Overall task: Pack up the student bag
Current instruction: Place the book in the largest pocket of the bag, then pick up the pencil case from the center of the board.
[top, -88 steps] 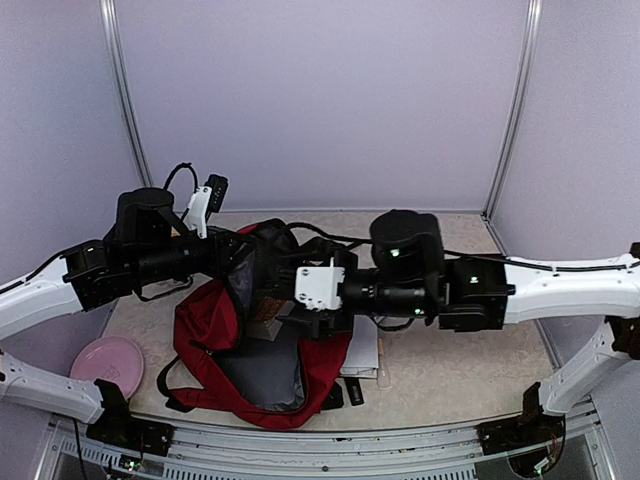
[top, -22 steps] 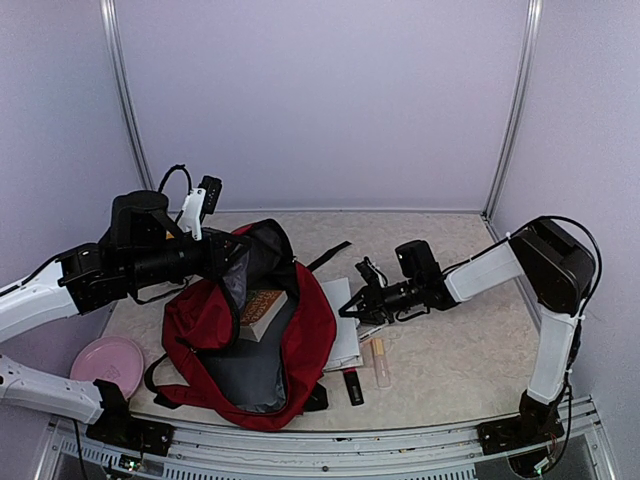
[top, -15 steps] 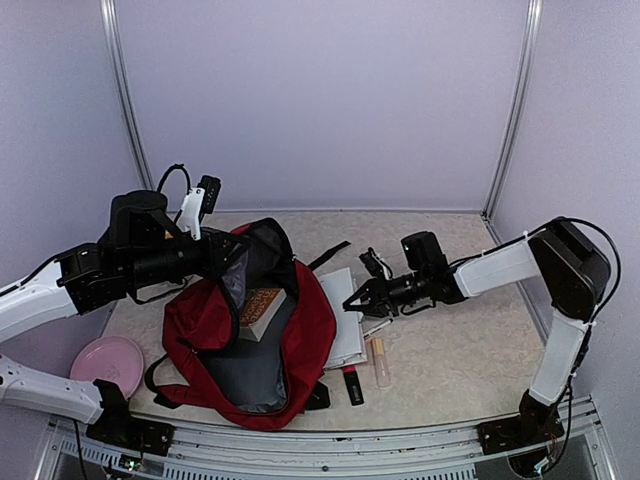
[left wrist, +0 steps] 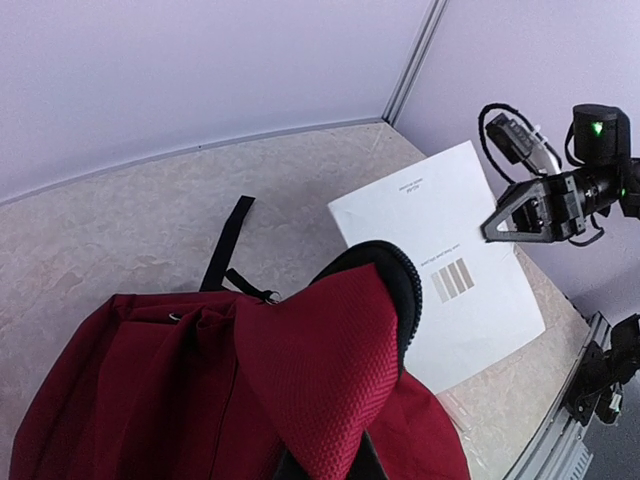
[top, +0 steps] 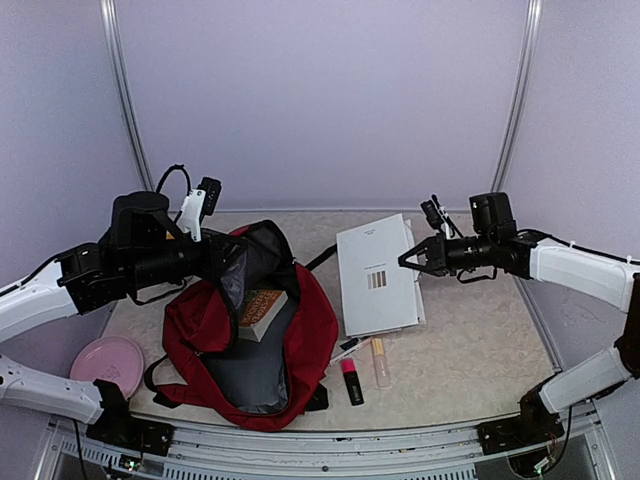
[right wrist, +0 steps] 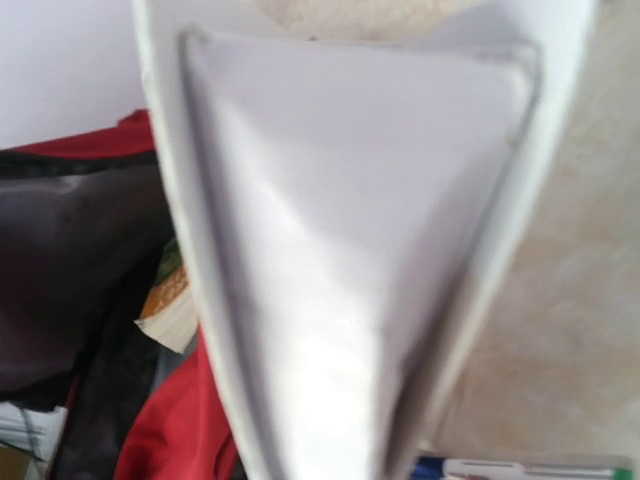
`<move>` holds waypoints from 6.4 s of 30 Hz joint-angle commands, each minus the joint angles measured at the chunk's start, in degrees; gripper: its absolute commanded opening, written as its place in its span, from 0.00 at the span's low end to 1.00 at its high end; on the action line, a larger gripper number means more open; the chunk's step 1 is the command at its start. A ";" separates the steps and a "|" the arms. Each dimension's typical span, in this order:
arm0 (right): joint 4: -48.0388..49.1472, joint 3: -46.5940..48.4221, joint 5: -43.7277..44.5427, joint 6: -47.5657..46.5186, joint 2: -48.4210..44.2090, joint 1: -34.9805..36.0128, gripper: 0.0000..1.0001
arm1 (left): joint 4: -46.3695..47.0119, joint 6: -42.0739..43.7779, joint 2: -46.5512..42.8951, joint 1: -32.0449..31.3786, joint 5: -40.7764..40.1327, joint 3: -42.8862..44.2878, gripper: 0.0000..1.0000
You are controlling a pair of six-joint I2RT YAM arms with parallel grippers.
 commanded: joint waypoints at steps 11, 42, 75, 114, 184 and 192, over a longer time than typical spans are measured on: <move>14.63 1.17 7.24 -42.70 -22.58 22.62 0.00 | -1.46 7.94 1.73 0.34 3.20 6.26 0.00; 22.64 12.14 85.86 -104.76 18.53 48.21 0.00 | 7.02 1.82 4.85 -4.54 9.06 6.67 0.00; -8.30 16.45 21.83 -33.25 2.37 35.42 0.97 | 11.53 -5.65 4.08 -1.06 6.64 -4.75 0.00; 27.55 10.70 4.60 21.88 26.50 27.43 0.32 | 13.49 -0.66 13.71 -9.76 8.51 9.37 0.00; 2.00 0.83 19.37 -30.72 3.35 42.17 0.50 | 7.65 12.43 21.29 16.20 -5.51 33.49 0.00; 9.67 -3.40 24.05 -21.36 13.75 39.00 0.47 | 8.92 12.43 19.77 16.84 -4.75 27.18 0.00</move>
